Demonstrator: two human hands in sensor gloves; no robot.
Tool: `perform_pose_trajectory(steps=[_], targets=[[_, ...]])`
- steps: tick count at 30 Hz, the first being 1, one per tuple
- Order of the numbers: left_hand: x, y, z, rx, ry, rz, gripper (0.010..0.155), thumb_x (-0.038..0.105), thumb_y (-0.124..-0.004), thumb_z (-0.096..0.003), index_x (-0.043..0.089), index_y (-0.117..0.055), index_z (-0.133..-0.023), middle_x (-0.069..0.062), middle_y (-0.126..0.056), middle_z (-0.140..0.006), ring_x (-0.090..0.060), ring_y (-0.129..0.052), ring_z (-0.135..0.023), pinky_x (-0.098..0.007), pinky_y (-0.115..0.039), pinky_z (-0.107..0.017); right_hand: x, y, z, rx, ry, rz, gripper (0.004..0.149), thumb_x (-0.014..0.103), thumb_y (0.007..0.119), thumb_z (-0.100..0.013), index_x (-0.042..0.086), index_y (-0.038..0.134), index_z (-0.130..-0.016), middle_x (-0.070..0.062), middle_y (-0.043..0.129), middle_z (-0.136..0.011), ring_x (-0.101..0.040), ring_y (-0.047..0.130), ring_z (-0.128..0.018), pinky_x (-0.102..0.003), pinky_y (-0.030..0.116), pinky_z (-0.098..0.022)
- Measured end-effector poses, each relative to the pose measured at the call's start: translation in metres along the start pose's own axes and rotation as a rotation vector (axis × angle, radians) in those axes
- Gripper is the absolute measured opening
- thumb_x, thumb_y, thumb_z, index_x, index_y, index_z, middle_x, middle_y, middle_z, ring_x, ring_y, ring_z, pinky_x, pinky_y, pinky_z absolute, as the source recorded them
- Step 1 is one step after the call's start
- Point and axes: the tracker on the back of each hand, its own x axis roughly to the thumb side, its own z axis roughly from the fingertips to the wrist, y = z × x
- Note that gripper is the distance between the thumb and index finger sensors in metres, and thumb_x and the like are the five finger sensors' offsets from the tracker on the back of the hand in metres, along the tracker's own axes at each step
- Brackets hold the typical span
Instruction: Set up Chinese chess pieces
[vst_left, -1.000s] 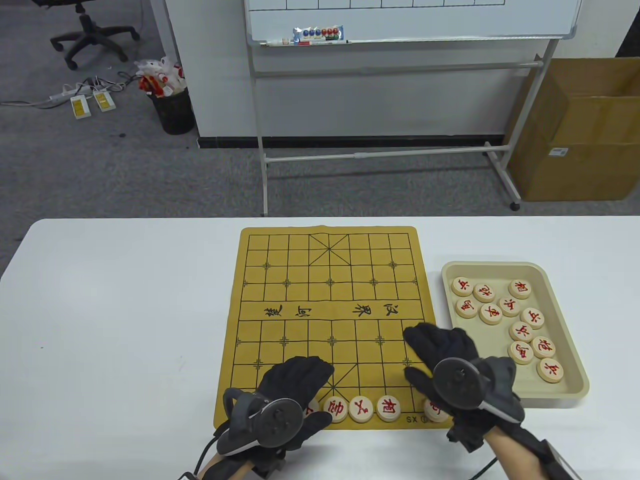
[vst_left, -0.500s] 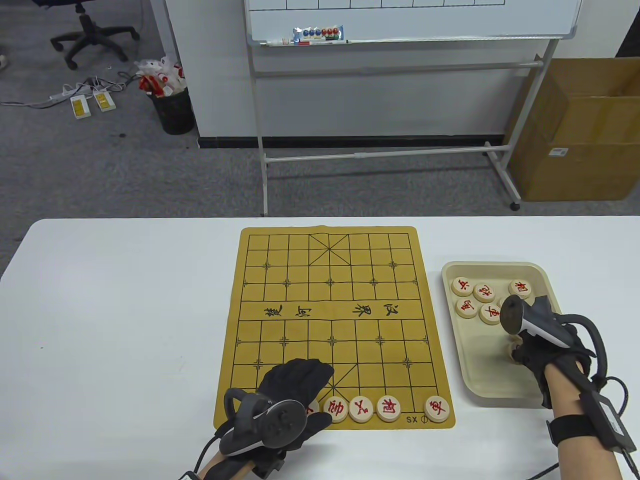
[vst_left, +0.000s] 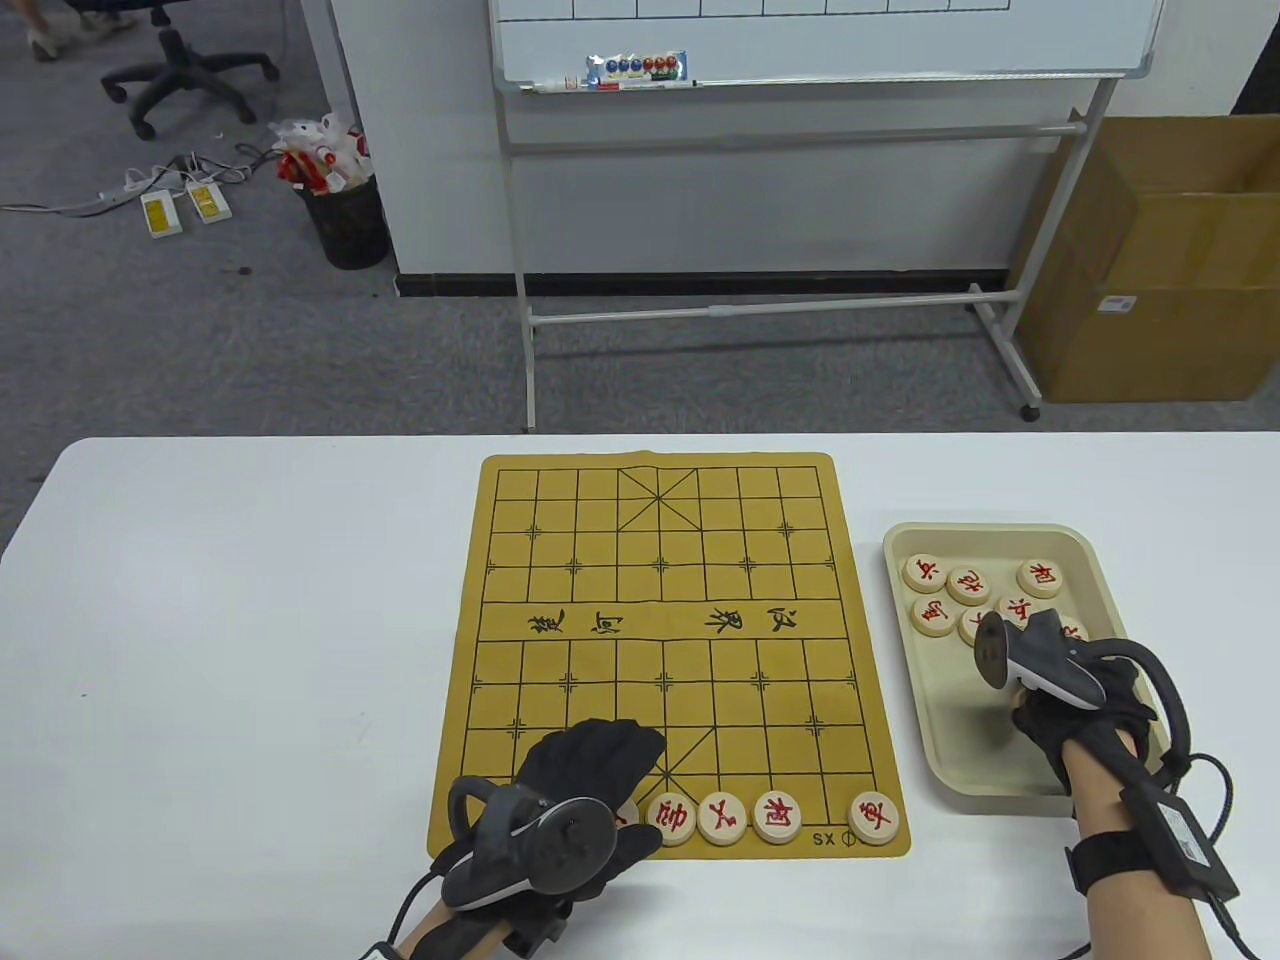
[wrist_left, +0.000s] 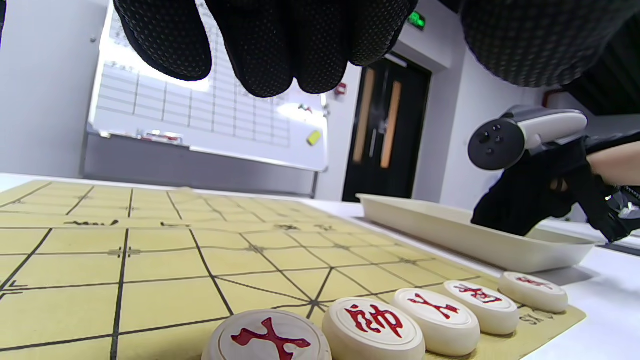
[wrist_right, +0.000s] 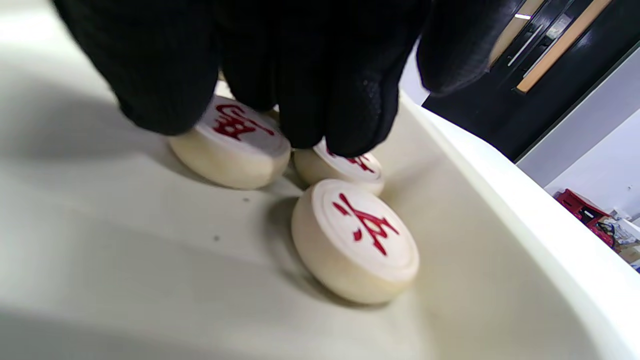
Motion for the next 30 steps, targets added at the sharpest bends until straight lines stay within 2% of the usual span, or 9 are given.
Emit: perform_pose_trajectory(steps=[4,8,10,15,18,22,26,30], targets=[[0.000,0.000,0.000,-0.006,0.001,-0.003,0.083,0.061,-0.075,-0.0340,0.028,-0.053,-0.107,0.000,-0.065,-0.112,-0.027,-0.072,-0.104,-0.056,-0.066,-0.074,0.003,0.002,0.000,-0.020,-0.007,0.000,0.063,0.047,0.085,-0.041,0.024,0.075,-0.098,-0.007,0.089,-0.095,-0.028,0.097,-0.082,-0.056,0.066,-0.073],[0.000,0.000,-0.001,-0.010,0.000,-0.006,0.082,0.061,-0.075,-0.0340,0.029,-0.053,-0.107,0.000,-0.066,-0.112,-0.027,-0.072,-0.104,-0.056,-0.067,-0.074,0.009,0.004,0.001,0.028,-0.022,0.052,0.073,0.048,0.088,-0.040,0.021,0.067,-0.104,-0.009,0.085,-0.100,-0.028,0.094,-0.084,-0.056,0.065,-0.074],[0.000,-0.001,-0.001,-0.011,0.000,-0.002,0.082,0.061,-0.074,-0.0341,0.029,-0.053,-0.107,-0.001,-0.066,-0.112,-0.027,-0.072,-0.104,-0.056,-0.066,-0.074,0.011,0.005,0.000,0.030,-0.030,0.070,0.073,0.047,0.088,-0.039,0.021,0.067,-0.104,-0.010,0.085,-0.098,-0.027,0.094,-0.081,-0.056,0.065,-0.074],[0.001,-0.001,-0.001,-0.013,0.001,0.000,0.082,0.062,-0.073,-0.0340,0.028,-0.053,-0.107,0.000,-0.065,-0.112,-0.027,-0.072,-0.104,-0.056,-0.066,-0.074,0.008,0.005,0.000,0.016,-0.020,-0.009,0.070,0.053,0.080,-0.040,0.021,0.072,-0.102,-0.010,0.092,-0.090,-0.028,0.098,-0.072,-0.057,0.065,-0.073],[0.001,-0.002,-0.001,-0.014,0.001,0.001,0.083,0.062,-0.072,-0.0340,0.028,-0.053,-0.107,-0.001,-0.065,-0.112,-0.027,-0.071,-0.104,-0.056,-0.066,-0.074,0.009,0.006,0.001,0.013,-0.033,-0.008,0.071,0.053,0.081,-0.040,0.020,0.072,-0.102,-0.008,0.093,-0.092,-0.027,0.099,-0.075,-0.056,0.067,-0.072],[0.001,-0.002,-0.001,-0.016,0.000,-0.002,0.083,0.062,-0.072,-0.0340,0.028,-0.053,-0.107,0.000,-0.065,-0.112,-0.027,-0.071,-0.104,-0.056,-0.066,-0.074,0.012,0.005,0.002,0.012,-0.053,-0.026,0.071,0.049,0.085,-0.040,0.020,0.069,-0.103,-0.013,0.088,-0.095,-0.029,0.097,-0.077,-0.057,0.065,-0.073],[0.001,-0.002,-0.001,-0.015,0.002,0.000,0.083,0.062,-0.072,-0.0342,0.028,-0.053,-0.107,-0.001,-0.065,-0.112,-0.027,-0.071,-0.104,-0.056,-0.066,-0.074,0.011,-0.012,0.013,-0.120,-0.068,-0.040,0.073,0.048,0.086,-0.039,0.020,0.067,-0.103,-0.015,0.085,-0.097,-0.031,0.094,-0.078,-0.059,0.063,-0.074],[0.001,-0.004,-0.002,-0.023,0.000,0.001,0.083,0.062,-0.072,-0.0342,0.028,-0.052,-0.107,-0.001,-0.065,-0.112,-0.027,-0.071,-0.104,-0.056,-0.066,-0.074,0.022,-0.054,0.051,-0.295,-0.194,-0.113,0.075,0.048,0.086,-0.040,0.018,0.065,-0.105,-0.015,0.082,-0.099,-0.032,0.092,-0.080,-0.060,0.062,-0.074]])
